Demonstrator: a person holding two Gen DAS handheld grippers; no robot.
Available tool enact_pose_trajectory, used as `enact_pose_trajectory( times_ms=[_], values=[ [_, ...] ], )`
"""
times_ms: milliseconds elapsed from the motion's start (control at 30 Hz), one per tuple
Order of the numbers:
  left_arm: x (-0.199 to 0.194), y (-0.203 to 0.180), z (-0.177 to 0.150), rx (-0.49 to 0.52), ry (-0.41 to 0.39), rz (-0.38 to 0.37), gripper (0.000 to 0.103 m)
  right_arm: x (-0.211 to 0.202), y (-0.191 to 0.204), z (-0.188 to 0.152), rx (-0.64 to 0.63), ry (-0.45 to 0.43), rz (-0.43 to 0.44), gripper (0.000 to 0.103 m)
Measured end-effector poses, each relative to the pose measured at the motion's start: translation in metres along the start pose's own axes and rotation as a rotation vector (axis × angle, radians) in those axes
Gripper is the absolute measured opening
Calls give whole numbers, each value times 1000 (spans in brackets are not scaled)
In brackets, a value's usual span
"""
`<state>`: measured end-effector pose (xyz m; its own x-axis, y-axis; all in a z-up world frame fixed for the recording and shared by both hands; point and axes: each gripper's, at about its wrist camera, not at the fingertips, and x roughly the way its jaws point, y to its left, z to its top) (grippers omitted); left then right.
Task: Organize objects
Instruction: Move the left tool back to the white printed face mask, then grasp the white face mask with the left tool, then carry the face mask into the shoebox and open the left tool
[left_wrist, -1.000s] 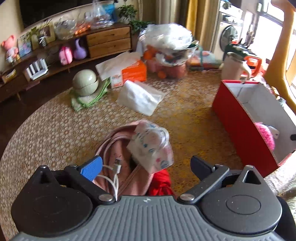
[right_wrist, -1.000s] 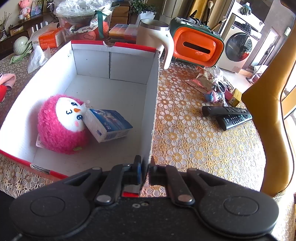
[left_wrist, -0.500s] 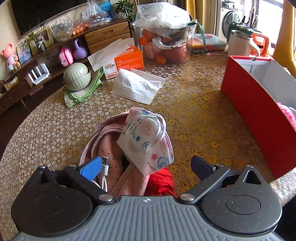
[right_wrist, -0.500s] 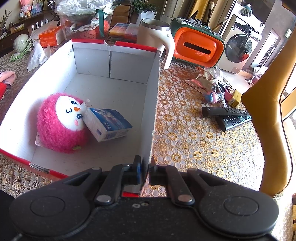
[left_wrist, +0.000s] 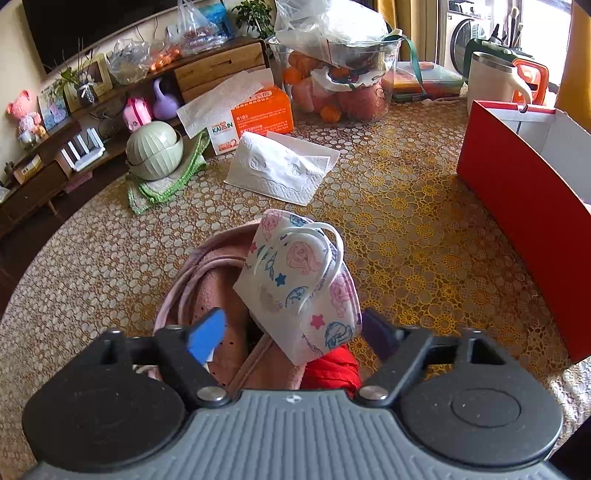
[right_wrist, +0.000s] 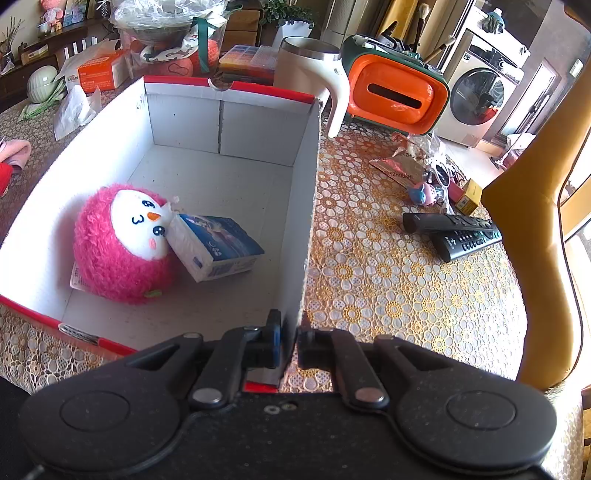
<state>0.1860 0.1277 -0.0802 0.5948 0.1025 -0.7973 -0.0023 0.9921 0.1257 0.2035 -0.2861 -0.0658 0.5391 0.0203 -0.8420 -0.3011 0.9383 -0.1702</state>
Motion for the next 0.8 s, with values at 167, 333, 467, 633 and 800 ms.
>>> enact_pose_trajectory(
  times_ms=[167, 333, 467, 633, 800],
  values=[
    [-4, 5, 0, -33, 3, -38, 46, 0, 0, 0, 0, 0, 0, 7],
    [-9, 11, 2, -73, 15, -52, 29, 0, 1, 0, -2, 0, -1, 7],
    [-16, 14, 4, -76, 23, -10, 8, 0, 1, 0, -4, -1, -3, 7],
    [-31, 20, 11, -43, -2, 54, 1, 0, 1, 1, -7, -2, -3, 7],
    [-51, 27, 22, -23, -30, 62, 1, -1, 2, 1, -10, -3, -3, 7]
  ],
)
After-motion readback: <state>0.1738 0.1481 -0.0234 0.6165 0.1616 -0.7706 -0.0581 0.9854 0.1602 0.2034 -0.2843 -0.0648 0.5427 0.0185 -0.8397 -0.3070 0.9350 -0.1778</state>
